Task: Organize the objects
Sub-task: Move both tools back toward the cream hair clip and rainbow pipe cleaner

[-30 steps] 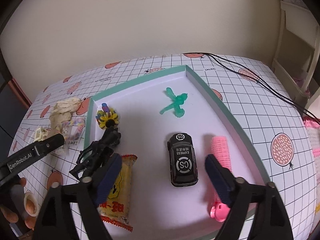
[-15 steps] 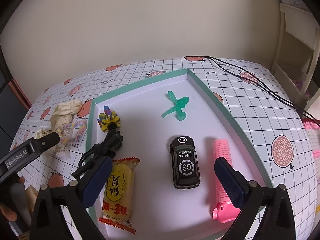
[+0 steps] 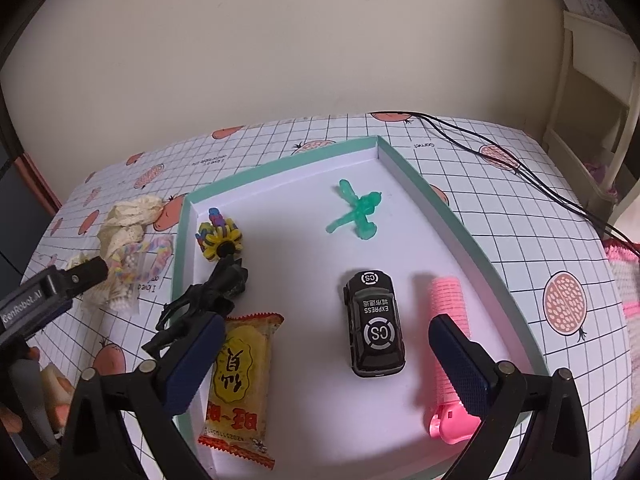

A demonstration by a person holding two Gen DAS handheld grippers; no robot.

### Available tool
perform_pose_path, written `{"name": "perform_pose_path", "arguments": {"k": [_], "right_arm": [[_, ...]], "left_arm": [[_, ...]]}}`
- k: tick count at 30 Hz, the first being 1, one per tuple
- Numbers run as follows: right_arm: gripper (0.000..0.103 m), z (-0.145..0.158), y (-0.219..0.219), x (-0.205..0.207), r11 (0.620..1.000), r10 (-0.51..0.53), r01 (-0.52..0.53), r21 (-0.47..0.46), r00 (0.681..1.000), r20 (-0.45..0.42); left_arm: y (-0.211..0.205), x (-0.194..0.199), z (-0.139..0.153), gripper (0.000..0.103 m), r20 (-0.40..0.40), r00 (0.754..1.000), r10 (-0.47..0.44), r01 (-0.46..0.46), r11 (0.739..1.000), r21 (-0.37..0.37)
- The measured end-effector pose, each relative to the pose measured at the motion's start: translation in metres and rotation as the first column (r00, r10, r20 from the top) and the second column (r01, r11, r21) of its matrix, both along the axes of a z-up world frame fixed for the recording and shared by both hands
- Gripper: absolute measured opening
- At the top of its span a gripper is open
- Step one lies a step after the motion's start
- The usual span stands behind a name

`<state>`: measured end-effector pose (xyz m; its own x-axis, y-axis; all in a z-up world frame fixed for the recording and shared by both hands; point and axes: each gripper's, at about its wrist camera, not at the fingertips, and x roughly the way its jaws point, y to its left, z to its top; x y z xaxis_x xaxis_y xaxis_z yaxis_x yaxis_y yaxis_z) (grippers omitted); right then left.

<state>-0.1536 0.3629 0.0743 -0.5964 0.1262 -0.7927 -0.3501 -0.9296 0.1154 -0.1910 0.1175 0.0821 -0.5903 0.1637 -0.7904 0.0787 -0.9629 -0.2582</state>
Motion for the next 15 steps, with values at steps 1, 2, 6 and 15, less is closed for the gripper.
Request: {"name": "perform_pose_path", "arguments": {"k": [1,2,6,15], "right_arm": [[0.103,0.0,-0.001,0.0,1.0,0.0,0.0,0.002,1.0,0.0],[0.103,0.002,-0.001,-0.001,1.0,-0.002,0.002,0.002,1.0,-0.004],[0.103,0.007,-0.005,-0.003,1.0,-0.004,0.004,-0.002,1.0,-0.02],[0.103,0.028,-0.035,-0.017,0.999,0.047,-0.046,0.025,0.997,-0.065]], "left_arm": [[-0.002,0.0,0.001,0.099,-0.001,1.0,0.001,-0.001,1.0,0.0],[-0.006,0.0,0.002,0.099,-0.006,1.0,0.003,-0.003,1.0,0.001],[-0.022,-0.001,0.006,0.099,-0.015,1.0,0.019,-0.019,1.0,0.007],[-0.082,-0.002,0.014,0.099,-0.034,0.994,0.1,-0.099,0.995,0.028]]}}
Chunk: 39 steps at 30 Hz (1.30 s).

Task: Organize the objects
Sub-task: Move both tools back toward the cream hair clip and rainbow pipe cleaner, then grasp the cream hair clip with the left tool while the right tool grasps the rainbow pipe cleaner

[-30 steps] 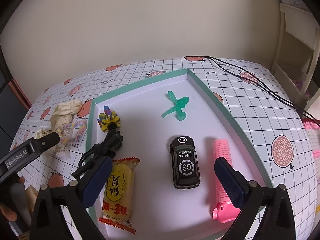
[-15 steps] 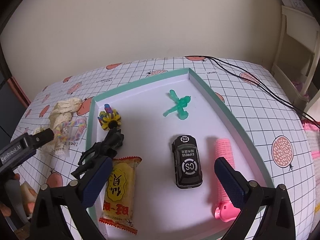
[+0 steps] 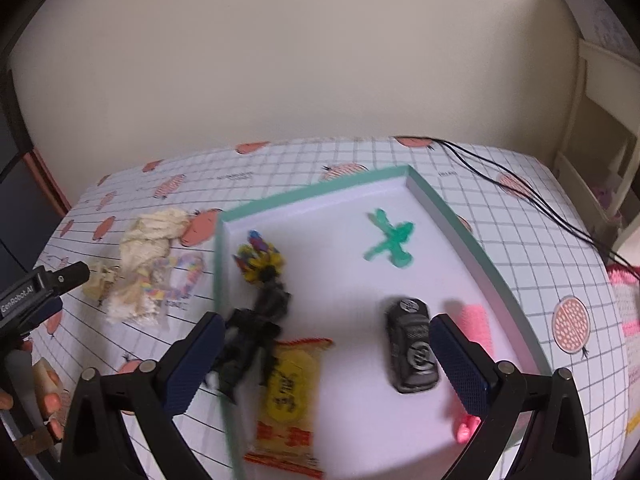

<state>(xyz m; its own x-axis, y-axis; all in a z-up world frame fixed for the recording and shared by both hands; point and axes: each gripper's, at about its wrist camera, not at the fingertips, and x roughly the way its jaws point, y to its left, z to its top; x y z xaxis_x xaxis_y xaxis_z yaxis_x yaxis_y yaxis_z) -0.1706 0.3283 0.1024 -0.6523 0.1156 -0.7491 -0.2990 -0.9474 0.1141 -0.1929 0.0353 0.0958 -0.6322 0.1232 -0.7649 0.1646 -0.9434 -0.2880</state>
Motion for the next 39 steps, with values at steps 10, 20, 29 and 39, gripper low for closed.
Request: {"name": "perform_pose_path", "arguments": {"k": [10,20,29,39], "right_arm": [[0.096,0.02,-0.063,-0.034,0.993,0.117,-0.116,0.027,0.992,-0.037],[0.078,0.013,-0.118,-0.08,0.972,0.233,-0.232,0.022,0.973,-0.001],[0.056,-0.023,-0.117,-0.109,0.97,0.239,-0.235,-0.068,0.969,0.058],[0.039,-0.052,-0.114,-0.12,0.957,0.27,-0.259,-0.134,0.959,0.08]], "left_arm": [[-0.066,-0.003,-0.004,0.099,0.002,0.996,0.095,-0.095,0.994,0.052],[-0.08,-0.029,-0.007,0.099,0.059,0.993,0.105,-0.108,0.993,0.045],[-0.074,-0.059,-0.037,0.099,0.136,0.985,0.104,-0.112,0.992,0.058],[-0.056,-0.073,-0.055,0.095,0.121,0.99,0.07,-0.073,0.997,0.014]]}}
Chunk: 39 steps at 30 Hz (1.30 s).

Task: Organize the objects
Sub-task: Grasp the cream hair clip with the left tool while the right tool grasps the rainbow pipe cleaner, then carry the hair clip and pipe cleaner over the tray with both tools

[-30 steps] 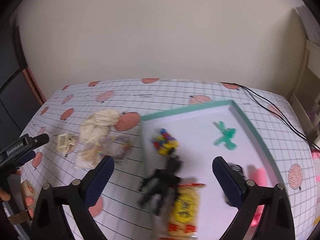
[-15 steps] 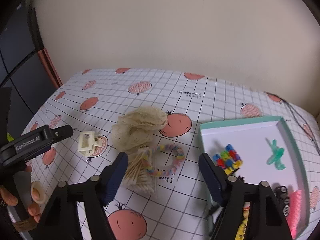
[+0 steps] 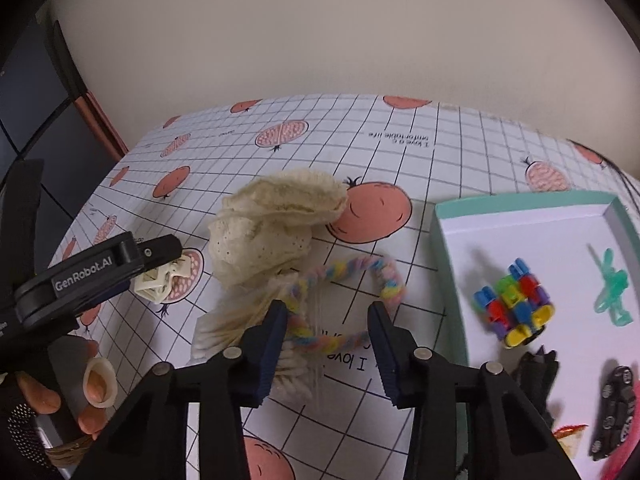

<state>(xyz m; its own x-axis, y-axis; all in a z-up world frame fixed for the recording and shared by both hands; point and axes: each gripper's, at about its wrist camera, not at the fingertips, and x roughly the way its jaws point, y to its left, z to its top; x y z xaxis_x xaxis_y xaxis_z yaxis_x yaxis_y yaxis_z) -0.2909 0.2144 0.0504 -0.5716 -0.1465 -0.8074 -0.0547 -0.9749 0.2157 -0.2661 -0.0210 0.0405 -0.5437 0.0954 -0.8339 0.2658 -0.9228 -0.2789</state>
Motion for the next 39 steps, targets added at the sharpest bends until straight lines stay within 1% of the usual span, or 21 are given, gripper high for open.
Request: {"name": "perform_pose_path", "arguments": {"k": [1,2,3,5,7,9,10,11,12,22,28,33,35,39], "right_arm": [[0.039,-0.001,-0.001,-0.001,1.0,0.003,-0.003,-0.008,1.0,-0.001],[0.038,-0.003,-0.001,-0.002,1.0,0.004,-0.004,-0.015,1.0,0.001],[0.033,-0.003,-0.002,-0.002,1.0,0.006,-0.006,-0.02,1.0,0.003],[0.029,-0.005,-0.004,-0.004,0.999,0.01,-0.01,-0.032,1.0,0.002],[0.024,-0.005,-0.006,-0.005,0.999,0.018,-0.019,-0.045,1.0,-0.002],[0.017,-0.005,-0.007,-0.005,0.998,0.024,-0.024,-0.053,1.0,-0.005],[0.015,-0.006,-0.007,-0.006,0.998,0.029,-0.029,-0.062,1.0,-0.006],[0.012,-0.006,-0.008,-0.005,0.997,0.032,-0.032,-0.07,0.999,-0.007],[0.011,-0.006,-0.008,-0.006,0.996,0.036,-0.037,-0.075,0.999,-0.008],[0.008,-0.005,-0.006,-0.006,0.994,0.049,-0.05,-0.1,0.999,-0.01],[0.008,0.005,0.0,0.0,0.992,0.041,-0.045,-0.122,0.999,-0.033],[0.008,0.021,0.006,0.005,0.987,0.033,-0.043,-0.154,0.997,-0.069],[0.008,0.029,0.007,0.007,0.987,0.03,-0.043,-0.156,0.996,-0.084],[0.008,0.046,0.015,0.015,0.985,0.017,-0.036,-0.167,0.993,-0.116]], "left_arm": [[0.0,-0.001,-0.001,0.093,-0.002,1.0,0.003,-0.003,1.0,0.002],[-0.001,-0.002,-0.002,0.086,0.002,1.0,0.004,-0.004,1.0,0.007],[0.0,-0.003,-0.004,0.083,0.008,1.0,-0.001,0.001,1.0,0.013],[0.001,-0.006,-0.007,0.082,0.012,1.0,-0.01,0.01,1.0,0.015],[0.003,-0.006,-0.009,0.077,0.012,1.0,-0.013,0.013,1.0,0.008],[0.004,-0.006,-0.008,0.067,0.008,1.0,-0.017,0.017,1.0,-0.002],[0.004,-0.006,-0.008,0.064,0.007,1.0,-0.02,0.02,1.0,0.002],[0.003,-0.006,-0.008,0.056,0.006,1.0,-0.02,0.02,1.0,0.002],[0.002,-0.006,-0.008,0.054,0.008,1.0,-0.017,0.017,1.0,-0.002],[-0.005,-0.007,-0.009,0.054,0.024,0.999,-0.021,0.021,1.0,0.009],[-0.012,-0.005,-0.001,0.054,0.018,1.0,-0.004,0.004,1.0,0.006],[-0.015,-0.001,0.015,0.054,-0.013,1.0,0.011,-0.01,1.0,0.005],[-0.013,0.0,0.023,0.054,-0.025,1.0,0.009,-0.009,1.0,0.009],[-0.004,0.005,0.041,0.054,-0.058,0.998,-0.003,0.003,1.0,-0.006]]}}
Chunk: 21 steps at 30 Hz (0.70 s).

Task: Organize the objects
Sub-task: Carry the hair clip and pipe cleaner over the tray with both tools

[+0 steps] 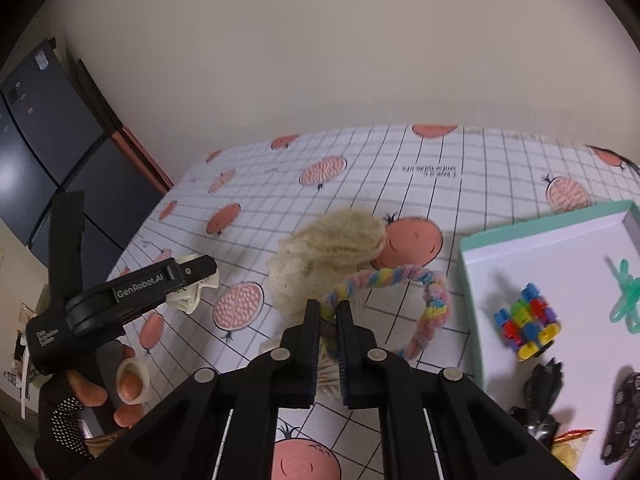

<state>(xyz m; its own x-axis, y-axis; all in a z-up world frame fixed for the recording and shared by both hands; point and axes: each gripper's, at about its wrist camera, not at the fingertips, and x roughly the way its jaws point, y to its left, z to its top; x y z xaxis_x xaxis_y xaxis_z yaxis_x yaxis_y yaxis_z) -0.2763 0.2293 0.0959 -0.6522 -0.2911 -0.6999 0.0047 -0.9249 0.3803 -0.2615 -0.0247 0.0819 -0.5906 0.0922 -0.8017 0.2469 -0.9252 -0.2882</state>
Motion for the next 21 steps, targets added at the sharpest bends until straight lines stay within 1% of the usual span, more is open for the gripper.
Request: {"name": "perform_pose_path", "arguments": {"k": [4,6,11,16,21], "right_arm": [[0.008,0.015,0.015,0.01,1.0,-0.017,0.018,0.006,1.0,-0.02],[0.008,0.019,0.024,0.015,1.0,-0.027,0.027,0.007,0.999,-0.026],[0.008,0.027,0.057,0.031,0.997,-0.08,0.08,0.002,0.996,-0.028],[0.008,0.032,0.09,0.046,0.992,-0.128,0.128,-0.001,0.991,-0.034],[0.008,0.036,0.129,0.063,0.981,-0.193,0.193,-0.007,0.981,-0.032]], "left_arm": [[0.015,0.004,0.018,0.054,-0.027,0.999,-0.024,0.023,1.0,-0.01],[0.026,0.006,0.027,0.054,-0.038,0.998,-0.042,0.042,0.999,-0.002],[0.063,0.013,0.047,0.054,-0.07,0.993,-0.096,0.097,0.995,0.011],[0.108,0.017,0.056,0.054,-0.082,0.982,-0.17,0.173,0.985,0.029],[0.159,0.022,0.058,0.054,-0.084,0.964,-0.253,0.257,0.966,0.038]]}}
